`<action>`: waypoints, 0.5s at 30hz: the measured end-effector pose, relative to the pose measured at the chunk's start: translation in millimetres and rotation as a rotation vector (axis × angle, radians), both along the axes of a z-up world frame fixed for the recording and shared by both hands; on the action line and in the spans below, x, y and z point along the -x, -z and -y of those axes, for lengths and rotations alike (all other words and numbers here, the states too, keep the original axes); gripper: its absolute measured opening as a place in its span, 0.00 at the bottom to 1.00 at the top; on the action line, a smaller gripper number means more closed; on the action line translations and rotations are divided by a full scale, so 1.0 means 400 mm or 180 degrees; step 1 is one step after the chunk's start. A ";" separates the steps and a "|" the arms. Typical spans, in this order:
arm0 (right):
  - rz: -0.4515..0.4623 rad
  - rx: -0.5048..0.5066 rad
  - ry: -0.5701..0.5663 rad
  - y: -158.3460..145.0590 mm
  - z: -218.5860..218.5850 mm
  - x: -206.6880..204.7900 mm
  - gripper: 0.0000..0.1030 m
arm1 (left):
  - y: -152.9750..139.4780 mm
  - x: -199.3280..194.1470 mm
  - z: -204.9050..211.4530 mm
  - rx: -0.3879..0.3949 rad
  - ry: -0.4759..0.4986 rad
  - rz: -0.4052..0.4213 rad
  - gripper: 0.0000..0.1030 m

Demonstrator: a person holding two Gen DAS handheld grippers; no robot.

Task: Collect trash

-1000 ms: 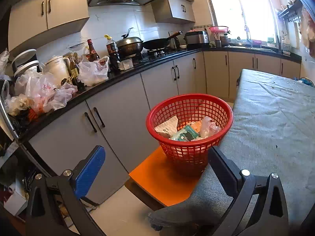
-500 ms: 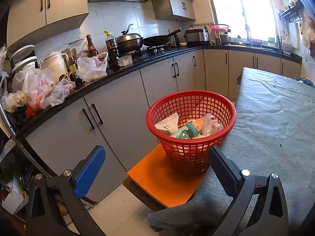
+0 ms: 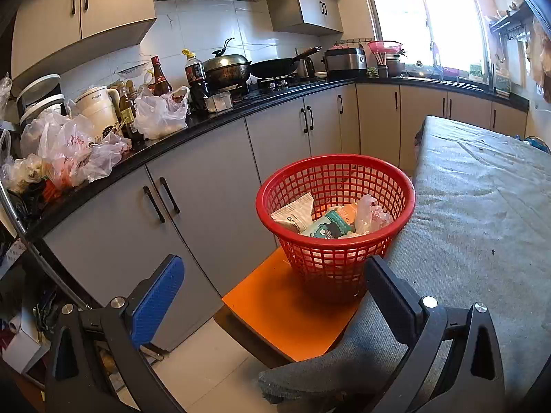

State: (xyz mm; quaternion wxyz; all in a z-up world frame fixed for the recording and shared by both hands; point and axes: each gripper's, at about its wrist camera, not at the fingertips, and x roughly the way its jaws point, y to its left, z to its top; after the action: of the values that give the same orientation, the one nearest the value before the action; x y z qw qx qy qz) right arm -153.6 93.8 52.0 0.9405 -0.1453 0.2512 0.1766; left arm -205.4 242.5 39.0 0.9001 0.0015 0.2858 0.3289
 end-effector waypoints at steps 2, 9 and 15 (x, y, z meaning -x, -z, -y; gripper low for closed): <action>-0.0003 0.0001 -0.0003 0.001 -0.001 0.001 1.00 | 0.000 -0.002 -0.002 -0.0004 0.0003 -0.0002 1.00; -0.0011 0.0009 -0.0008 0.003 -0.004 0.003 1.00 | 0.003 -0.002 -0.002 0.0014 -0.0004 -0.0013 1.00; -0.0023 0.0011 -0.0016 0.005 -0.007 0.004 1.00 | 0.003 -0.001 -0.003 0.0013 -0.0006 -0.0012 1.00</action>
State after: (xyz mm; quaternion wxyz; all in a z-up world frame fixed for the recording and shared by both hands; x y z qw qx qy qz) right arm -155.2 96.6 50.0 0.9389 -0.1469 0.2546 0.1791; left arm -205.0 243.8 37.7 0.8992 0.0000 0.2882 0.3291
